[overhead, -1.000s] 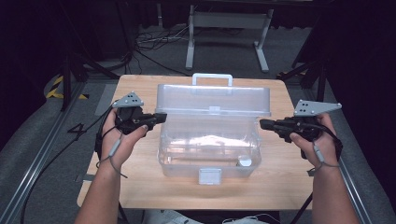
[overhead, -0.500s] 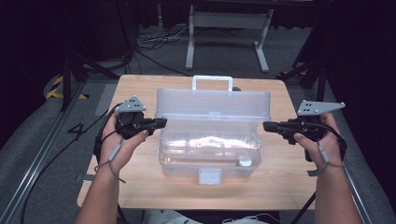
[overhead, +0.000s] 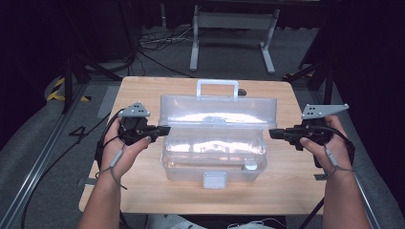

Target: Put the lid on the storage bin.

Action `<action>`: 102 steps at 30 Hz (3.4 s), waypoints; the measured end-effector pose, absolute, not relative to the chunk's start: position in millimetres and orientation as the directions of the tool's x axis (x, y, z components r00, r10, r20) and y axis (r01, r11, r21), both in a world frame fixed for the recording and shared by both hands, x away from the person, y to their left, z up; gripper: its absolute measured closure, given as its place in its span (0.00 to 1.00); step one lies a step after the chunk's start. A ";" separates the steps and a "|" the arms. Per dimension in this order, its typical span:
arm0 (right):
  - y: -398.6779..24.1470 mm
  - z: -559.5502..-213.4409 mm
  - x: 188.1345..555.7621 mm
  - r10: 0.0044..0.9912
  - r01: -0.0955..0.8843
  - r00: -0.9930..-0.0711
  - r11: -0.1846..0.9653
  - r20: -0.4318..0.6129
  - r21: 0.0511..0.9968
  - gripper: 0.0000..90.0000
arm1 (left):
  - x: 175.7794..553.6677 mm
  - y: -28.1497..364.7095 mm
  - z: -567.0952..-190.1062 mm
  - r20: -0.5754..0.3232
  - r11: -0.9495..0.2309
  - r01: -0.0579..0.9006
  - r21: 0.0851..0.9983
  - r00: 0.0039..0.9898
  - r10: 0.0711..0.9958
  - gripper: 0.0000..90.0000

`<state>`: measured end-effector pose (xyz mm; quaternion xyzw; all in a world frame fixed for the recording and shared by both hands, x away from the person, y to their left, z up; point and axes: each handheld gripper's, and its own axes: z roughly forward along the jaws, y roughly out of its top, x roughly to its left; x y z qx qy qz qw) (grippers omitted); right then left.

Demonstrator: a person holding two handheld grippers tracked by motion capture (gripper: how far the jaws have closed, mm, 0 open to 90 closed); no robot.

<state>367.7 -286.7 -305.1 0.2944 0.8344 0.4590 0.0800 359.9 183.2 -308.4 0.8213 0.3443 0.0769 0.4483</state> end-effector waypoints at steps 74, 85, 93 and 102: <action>-270.1 -326.2 364.8 0.514 0.508 -0.844 0.676 0.153 0.534 0.98 | 345.9 174.7 -326.1 -0.210 -0.588 0.617 0.523 0.762 0.613 0.99; -267.1 -329.9 364.8 0.501 0.501 -0.853 0.705 0.148 0.501 0.98 | 343.7 175.9 -326.7 -0.212 -0.608 0.618 0.499 0.767 0.606 0.99; -264.9 -332.3 364.5 0.490 0.494 -0.860 0.727 0.144 0.477 0.98 | 342.8 175.3 -327.8 -0.207 -0.625 0.617 0.478 0.770 0.603 0.98; -262.0 -336.5 365.1 0.474 0.485 -0.868 0.752 0.144 0.447 0.97 | 343.3 173.8 -331.9 -0.214 -0.641 0.623 0.449 0.771 0.600 0.98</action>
